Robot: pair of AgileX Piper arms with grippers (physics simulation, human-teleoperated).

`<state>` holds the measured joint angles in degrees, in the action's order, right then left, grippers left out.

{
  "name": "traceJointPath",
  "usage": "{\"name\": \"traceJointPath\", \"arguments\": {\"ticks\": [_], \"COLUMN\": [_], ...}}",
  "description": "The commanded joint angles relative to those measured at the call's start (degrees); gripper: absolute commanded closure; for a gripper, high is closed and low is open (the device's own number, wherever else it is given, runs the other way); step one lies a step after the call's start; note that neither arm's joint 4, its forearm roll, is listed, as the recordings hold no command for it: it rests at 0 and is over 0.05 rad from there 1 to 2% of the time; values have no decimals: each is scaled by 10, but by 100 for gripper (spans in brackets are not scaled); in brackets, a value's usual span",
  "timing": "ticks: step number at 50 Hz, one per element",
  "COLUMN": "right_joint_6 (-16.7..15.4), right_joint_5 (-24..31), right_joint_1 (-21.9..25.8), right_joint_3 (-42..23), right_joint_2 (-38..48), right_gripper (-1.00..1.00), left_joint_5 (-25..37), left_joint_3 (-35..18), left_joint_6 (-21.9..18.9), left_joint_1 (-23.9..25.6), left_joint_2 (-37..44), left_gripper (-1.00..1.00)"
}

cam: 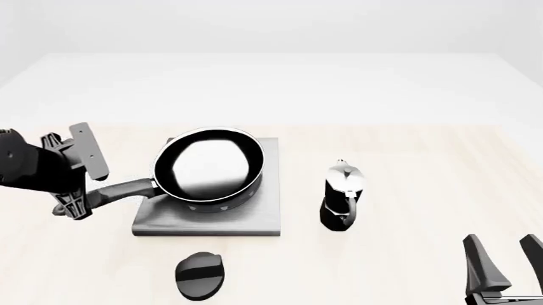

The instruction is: Turn on the stove and put the frying pan on it.

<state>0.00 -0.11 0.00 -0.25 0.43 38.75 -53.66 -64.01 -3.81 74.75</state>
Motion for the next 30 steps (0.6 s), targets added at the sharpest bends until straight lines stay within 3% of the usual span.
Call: {"name": "traceJointPath", "arguments": {"ticks": [1,9,16,19,30], "right_joint_6": [0,0,0,0,0], "right_joint_5": [0,0,0,0,0], "right_joint_1": [0,0,0,0,0], "right_joint_3": [0,0,0,0,0], "right_joint_2": [0,0,0,0,0], "right_gripper": [-100,-100,-100,-100,-100], "left_joint_5": [36,48,57,53,66], "left_joint_3": [-15,-22,-59,-49,-105], "left_joint_6": [9,18,75,63,127], "left_joint_1": [9,21,78,75,148], "left_joint_2": [-29,-41,-18,-23,0], "left_gripper": [-100,-100,-100,-100,-100]}}
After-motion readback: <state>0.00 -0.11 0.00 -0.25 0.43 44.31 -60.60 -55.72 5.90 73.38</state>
